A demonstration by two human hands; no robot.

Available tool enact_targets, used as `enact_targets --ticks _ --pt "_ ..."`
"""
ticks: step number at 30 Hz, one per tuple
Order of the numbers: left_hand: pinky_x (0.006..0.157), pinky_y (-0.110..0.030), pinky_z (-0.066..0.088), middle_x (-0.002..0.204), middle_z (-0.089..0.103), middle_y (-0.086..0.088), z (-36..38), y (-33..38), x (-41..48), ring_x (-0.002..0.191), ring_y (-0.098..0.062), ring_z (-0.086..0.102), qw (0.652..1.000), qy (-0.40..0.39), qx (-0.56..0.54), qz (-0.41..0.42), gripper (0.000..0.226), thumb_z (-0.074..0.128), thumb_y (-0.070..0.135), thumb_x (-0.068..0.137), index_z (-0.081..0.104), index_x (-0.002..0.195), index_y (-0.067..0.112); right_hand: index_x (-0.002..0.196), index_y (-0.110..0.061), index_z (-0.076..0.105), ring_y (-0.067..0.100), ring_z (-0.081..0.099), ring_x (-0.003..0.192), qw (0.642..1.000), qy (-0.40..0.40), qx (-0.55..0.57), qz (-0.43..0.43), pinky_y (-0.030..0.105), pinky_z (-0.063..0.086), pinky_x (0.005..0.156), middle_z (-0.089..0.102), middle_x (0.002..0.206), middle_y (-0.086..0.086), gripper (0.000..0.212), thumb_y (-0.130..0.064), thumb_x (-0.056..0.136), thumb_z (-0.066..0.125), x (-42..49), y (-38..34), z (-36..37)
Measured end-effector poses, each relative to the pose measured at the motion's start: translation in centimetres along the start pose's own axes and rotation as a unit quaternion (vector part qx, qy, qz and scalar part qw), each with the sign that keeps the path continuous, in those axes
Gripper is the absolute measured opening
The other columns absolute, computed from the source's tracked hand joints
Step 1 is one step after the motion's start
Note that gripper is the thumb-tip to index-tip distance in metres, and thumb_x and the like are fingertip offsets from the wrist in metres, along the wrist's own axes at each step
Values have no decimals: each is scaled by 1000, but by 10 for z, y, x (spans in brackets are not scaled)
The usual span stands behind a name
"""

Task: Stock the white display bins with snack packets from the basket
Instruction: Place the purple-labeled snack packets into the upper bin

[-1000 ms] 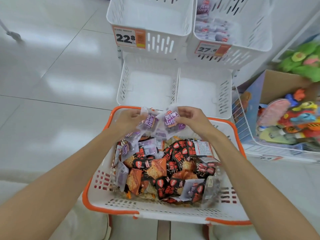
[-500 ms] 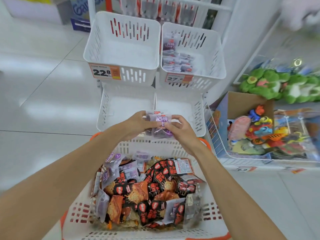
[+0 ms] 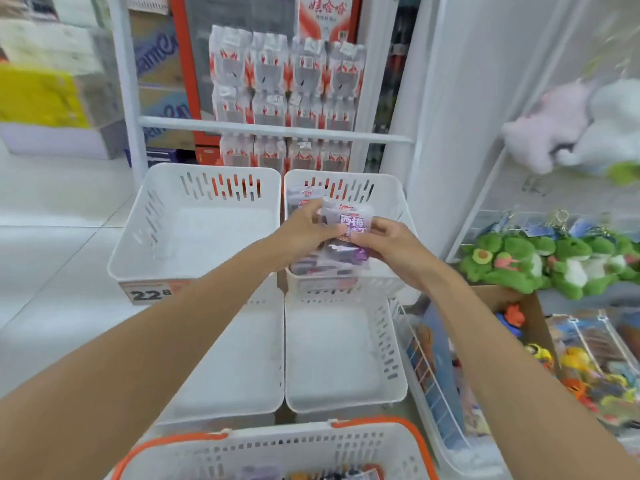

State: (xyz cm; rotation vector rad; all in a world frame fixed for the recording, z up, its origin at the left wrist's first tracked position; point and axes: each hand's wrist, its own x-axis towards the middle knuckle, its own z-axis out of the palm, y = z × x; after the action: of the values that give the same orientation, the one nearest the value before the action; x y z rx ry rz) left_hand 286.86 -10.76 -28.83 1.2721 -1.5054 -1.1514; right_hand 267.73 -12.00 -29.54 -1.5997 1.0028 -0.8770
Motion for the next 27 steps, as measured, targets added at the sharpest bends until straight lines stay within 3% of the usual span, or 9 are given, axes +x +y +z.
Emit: enact_targets --ticks 2,4,6,10,14,17,19,21,27 --pt "86 -32 56 113 67 -5 1 1 38 101 -20 66 991 38 112 67 46 78 16 79 53 118 16 118 -10 64 13 70 92 998 36 -54 -28 23 56 82 74 102 1 42 -2 78 77 31 -2 -19" --pt "83 -23 50 107 67 1 3 -2 75 98 -17 63 965 86 211 132 45 82 19 73 57 111 18 116 -8 61 -2 66 77 989 82 -116 -46 12 52 68 70 94 -4 49 0 72 82 63 3 -29" --pt "85 -29 49 104 69 2 3 -8 108 95 -17 61 936 136 277 169 44 82 28 72 62 110 19 113 -9 59 -9 61 66 975 136 -151 -85 8 46 59 65 89 -10 48 -3 72 83 94 13 -34" --pt "96 -42 44 114 66 -2 -2 -28 154 109 -25 55 871 197 410 185 52 79 48 71 65 115 24 103 -19 57 -6 60 73 961 191 -152 -130 7 44 62 62 86 -18 46 -5 69 85 143 49 -36" --pt "111 -41 28 147 43 -2 -21 -46 157 134 -26 35 829 99 535 130 56 69 38 84 52 137 31 108 -16 60 21 65 96 981 110 -158 -30 23 49 76 67 104 3 44 -12 72 84 173 87 -37" --pt "115 -42 19 151 37 2 -48 -52 141 141 -22 27 801 118 573 128 57 65 41 86 46 140 35 135 -28 46 19 52 122 992 17 -99 72 30 44 89 47 139 1 68 -31 77 81 175 82 -35" --pt "115 -44 15 153 34 4 -62 -57 129 143 -21 23 820 135 544 111 61 68 47 83 47 139 37 141 -36 37 18 43 130 985 -19 -148 84 34 42 94 33 144 -8 81 -40 74 82 172 74 -36" --pt "116 -43 15 156 29 3 -66 -63 119 144 -21 21 862 133 477 107 65 72 48 79 48 138 36 143 -36 35 20 47 126 977 -45 -183 99 34 45 93 32 138 -13 84 -36 74 84 169 69 -31" --pt "118 -34 12 158 25 1 -58 -67 109 146 -19 16 913 157 357 119 64 78 34 79 51 136 29 132 -35 46 13 58 109 990 -17 -123 69 27 47 88 55 130 -4 75 -21 71 86 170 77 -18"
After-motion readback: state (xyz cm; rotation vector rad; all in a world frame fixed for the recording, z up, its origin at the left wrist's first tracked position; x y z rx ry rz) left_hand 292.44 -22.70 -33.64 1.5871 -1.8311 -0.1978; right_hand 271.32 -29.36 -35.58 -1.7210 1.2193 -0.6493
